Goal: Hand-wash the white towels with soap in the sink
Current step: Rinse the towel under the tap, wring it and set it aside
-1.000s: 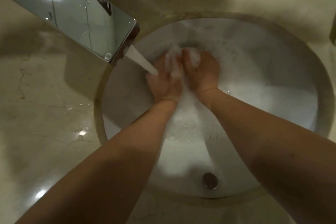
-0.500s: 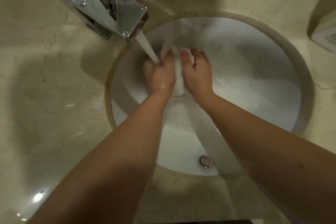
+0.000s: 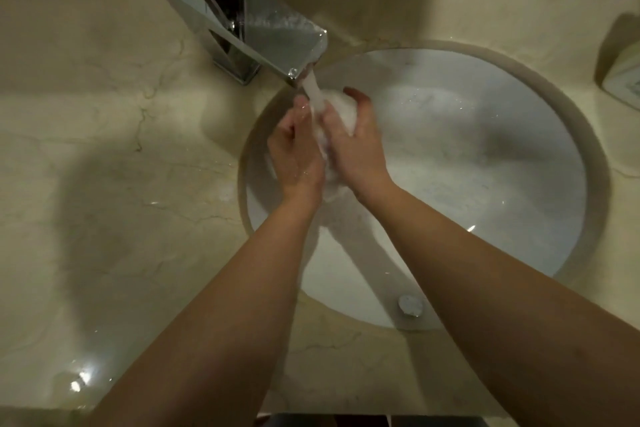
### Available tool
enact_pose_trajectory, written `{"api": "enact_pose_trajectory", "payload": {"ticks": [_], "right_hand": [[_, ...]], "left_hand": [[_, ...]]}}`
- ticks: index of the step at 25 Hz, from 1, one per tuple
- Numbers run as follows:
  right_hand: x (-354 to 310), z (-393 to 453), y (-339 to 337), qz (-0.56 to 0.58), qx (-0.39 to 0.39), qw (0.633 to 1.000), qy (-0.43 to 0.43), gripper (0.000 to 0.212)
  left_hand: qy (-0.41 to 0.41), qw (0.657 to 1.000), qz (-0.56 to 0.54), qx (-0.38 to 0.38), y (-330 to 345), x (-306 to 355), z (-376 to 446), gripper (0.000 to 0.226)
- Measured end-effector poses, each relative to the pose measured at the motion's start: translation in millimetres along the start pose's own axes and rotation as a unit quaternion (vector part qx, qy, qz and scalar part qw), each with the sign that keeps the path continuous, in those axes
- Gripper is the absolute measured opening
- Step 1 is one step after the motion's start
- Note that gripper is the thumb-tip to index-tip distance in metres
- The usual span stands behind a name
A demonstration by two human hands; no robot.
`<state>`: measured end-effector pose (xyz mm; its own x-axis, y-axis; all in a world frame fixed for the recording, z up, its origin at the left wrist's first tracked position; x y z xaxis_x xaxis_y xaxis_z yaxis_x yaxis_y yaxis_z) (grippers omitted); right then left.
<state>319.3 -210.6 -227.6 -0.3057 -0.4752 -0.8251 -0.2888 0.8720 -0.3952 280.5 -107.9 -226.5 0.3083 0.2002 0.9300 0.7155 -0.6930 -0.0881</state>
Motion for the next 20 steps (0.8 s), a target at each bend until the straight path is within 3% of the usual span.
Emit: {"api": "enact_pose_trajectory", "payload": {"ticks": [3,8,13,17,20], "right_hand": [[18,11,-8,0.003,0.014,1.000,0.012,0.048],[42,14,-19,-0.192,0.076,0.978,-0.022,0.046],[24,3,-5,-0.144,0.106,0.977,-0.116,0.059],[30,15,4,-0.223,0.087,0.968,-0.079,0.071],[42,23,1,-0.231,0.110,0.963,-0.087,0.069]], "left_hand": [[0.058,0.995,0.064,-0.050,3,-3,-4,0.018],[0.198,0.959,0.198,-0.050,5,-23,-8,0.048],[0.148,0.975,0.160,-0.033,7,-28,-8,0.067],[0.089,0.992,0.080,-0.037,6,-48,-1,0.069],[0.123,0.986,0.087,-0.064,18,-52,2,0.060]]}}
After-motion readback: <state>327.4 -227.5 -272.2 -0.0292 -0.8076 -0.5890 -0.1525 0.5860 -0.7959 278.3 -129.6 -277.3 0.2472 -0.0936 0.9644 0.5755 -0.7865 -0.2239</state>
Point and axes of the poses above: each hand's wrist, its own z-axis towards the middle knuckle, its own y-axis out of the palm, x = y × z, the point moved 5 cm from there along z, towards the middle knuckle, and after that the axes turned 11 degrees about -z, right-handed, at the moved point
